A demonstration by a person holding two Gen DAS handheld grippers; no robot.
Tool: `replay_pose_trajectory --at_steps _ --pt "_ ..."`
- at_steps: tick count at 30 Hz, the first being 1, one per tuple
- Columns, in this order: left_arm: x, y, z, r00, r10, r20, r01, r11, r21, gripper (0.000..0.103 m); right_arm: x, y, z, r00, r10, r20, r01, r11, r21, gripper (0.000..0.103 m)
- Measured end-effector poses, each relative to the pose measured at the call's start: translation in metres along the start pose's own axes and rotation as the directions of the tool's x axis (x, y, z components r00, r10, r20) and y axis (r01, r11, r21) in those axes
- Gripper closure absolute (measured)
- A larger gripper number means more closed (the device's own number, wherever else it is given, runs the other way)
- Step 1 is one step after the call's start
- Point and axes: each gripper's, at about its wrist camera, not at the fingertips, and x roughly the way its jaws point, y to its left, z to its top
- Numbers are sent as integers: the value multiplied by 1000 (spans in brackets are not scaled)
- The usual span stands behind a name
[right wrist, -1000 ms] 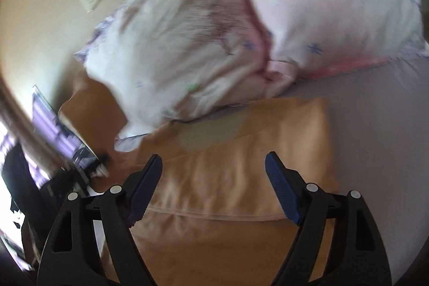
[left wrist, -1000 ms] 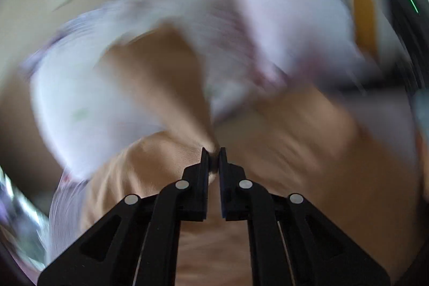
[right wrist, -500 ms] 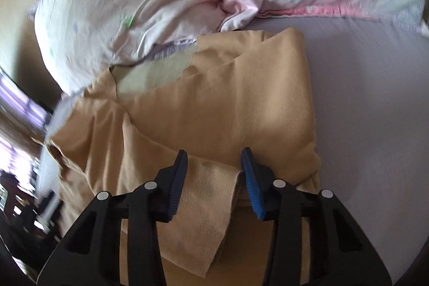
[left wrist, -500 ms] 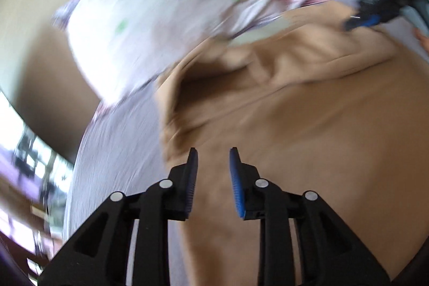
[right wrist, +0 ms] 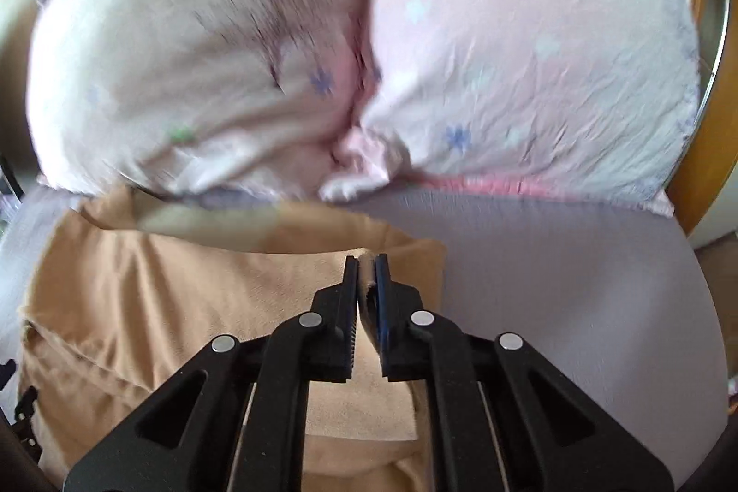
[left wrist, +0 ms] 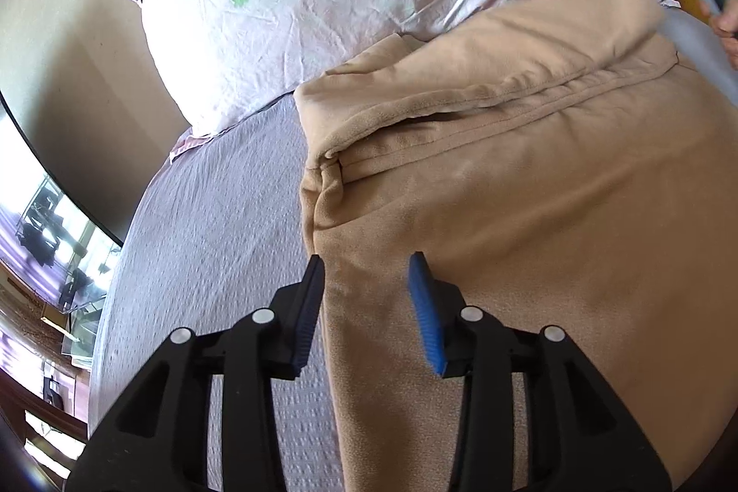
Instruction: Fold small clothes
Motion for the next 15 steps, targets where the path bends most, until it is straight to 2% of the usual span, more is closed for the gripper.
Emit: replay_pose_trajectory --at_steps 1,2,3,4,6,8,9,10,11,12,13,15 --pt "2 -2 1 1000 -1 0 1 1000 -2 63 -1 -10 -2 999 41 -2 -41 997 65 83" --pt "2 -1 1 1000 -4 0 4 1000 -8 63 -5 -18 -5 996 90 19 -92 990 108 68" --pt "2 1 0 1000 -9 0 9 1000 -15 62 -11 -24 -8 989 139 48 -145 979 141 48" --pt "3 2 1 1000 -15 -2 15 1000 -23 62 -19 -28 -14 978 195 75 -205 966 157 43" --pt "3 4 0 1000 -25 -3 25 999 -35 61 -23 -24 -22 956 283 79 -292 944 154 43" --pt "3 5 0 1000 -18 6 18 999 -51 61 -18 -18 -33 937 349 30 -350 924 154 43" --pt "3 5 -1 1000 -16 6 16 998 -56 59 -10 -15 -38 936 351 -10 -345 925 158 43" --pt "3 5 -1 1000 -13 7 14 998 -60 58 8 -12 -46 947 306 -99 -288 944 164 43" --pt "2 6 -1 1000 -13 8 13 998 -66 57 17 -10 -52 944 304 -131 -283 946 156 42" --pt "2 8 -1 1000 -17 9 18 997 -76 56 12 -7 -52 950 302 -82 -291 949 122 40" --pt "1 11 -2 1000 -24 14 25 996 -91 56 13 -6 -52 948 300 -109 -287 950 120 40" --pt "-11 19 -8 996 -75 50 82 986 -143 54 0 -7 -54 943 317 -101 -301 942 147 39"
